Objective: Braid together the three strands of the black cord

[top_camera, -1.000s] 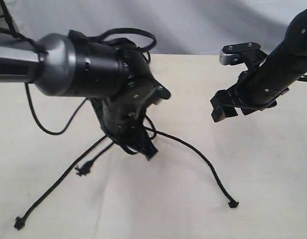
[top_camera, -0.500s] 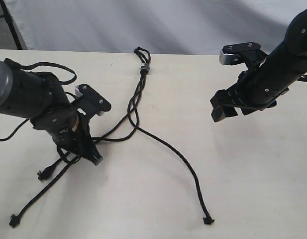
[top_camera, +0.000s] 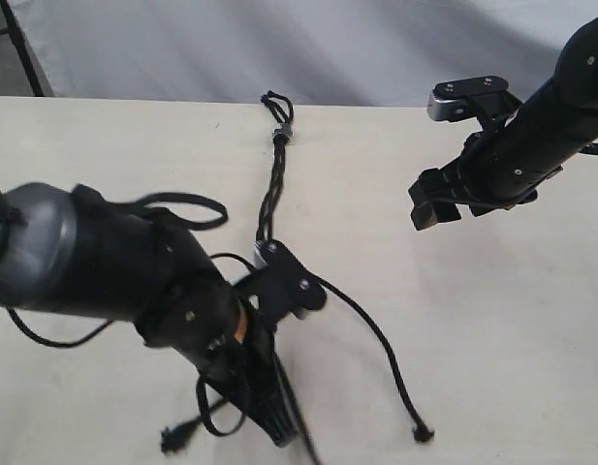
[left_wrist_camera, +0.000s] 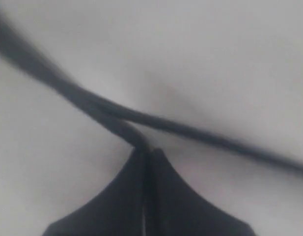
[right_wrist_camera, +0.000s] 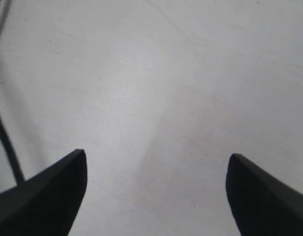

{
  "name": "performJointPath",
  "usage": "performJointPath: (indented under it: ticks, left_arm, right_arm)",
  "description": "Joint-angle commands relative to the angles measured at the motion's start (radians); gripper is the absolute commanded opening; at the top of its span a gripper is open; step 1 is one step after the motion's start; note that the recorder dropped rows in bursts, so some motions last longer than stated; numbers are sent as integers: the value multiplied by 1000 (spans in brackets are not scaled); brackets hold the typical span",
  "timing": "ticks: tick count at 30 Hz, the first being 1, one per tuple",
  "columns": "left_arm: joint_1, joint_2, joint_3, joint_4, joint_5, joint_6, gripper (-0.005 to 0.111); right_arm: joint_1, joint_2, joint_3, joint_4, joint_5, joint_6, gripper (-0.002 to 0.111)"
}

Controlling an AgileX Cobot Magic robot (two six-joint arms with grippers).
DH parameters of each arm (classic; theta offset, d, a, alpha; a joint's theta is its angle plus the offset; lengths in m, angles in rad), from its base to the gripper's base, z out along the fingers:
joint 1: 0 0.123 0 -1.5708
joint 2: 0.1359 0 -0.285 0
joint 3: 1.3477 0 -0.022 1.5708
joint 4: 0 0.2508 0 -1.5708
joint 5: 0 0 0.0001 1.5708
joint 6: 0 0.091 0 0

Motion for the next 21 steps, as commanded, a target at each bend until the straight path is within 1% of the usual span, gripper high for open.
performJointPath:
  ticks: [1, 3, 5, 9, 10, 11, 12, 13, 14, 15, 18, 21]
  left_arm:
    - [-66, -46, -41, 11, 55, -73, 0]
    - [-29, -97, -54, 102, 62, -167, 0]
    - [25, -143, -54, 172, 82, -240, 0]
    - [138, -185, -54, 190, 181, -259, 0]
    - [192, -187, -52, 185, 210, -259, 0]
    - [231, -187, -26, 185, 185, -259, 0]
    - [247, -187, -10, 185, 165, -259, 0]
    - [270, -187, 26, 185, 115, -259, 0]
    - [280, -187, 47, 185, 84, -259, 0]
    - [291, -181, 81, 185, 25, -259, 0]
    - [291, -159, 133, 185, -94, -259, 0]
    - [291, -111, 138, 185, -100, -268, 2]
  right_arm:
    - [-7, -1, 1, -7, -6, -7, 73]
    - [-7, -1, 1, -7, -2, -7, 73]
    - [-7, -1, 1, -7, 3, -7, 73]
    - [-7, -1, 1, -7, 3, -7, 73]
    - [-7, -1, 1, -7, 3, -7, 73]
    - [-7, -1, 1, -7, 3, -7, 73]
    - [-7, -1, 1, -7, 3, -7, 73]
    - [-7, -1, 1, -7, 3, -7, 73]
    - [-7, -1, 1, -7, 3, -7, 73]
    - [-7, -1, 1, -7, 3, -7, 73]
    - [-7, -1, 1, -5, 3, -7, 73]
    - [-3, -1, 1, 31, 19, -9, 73]
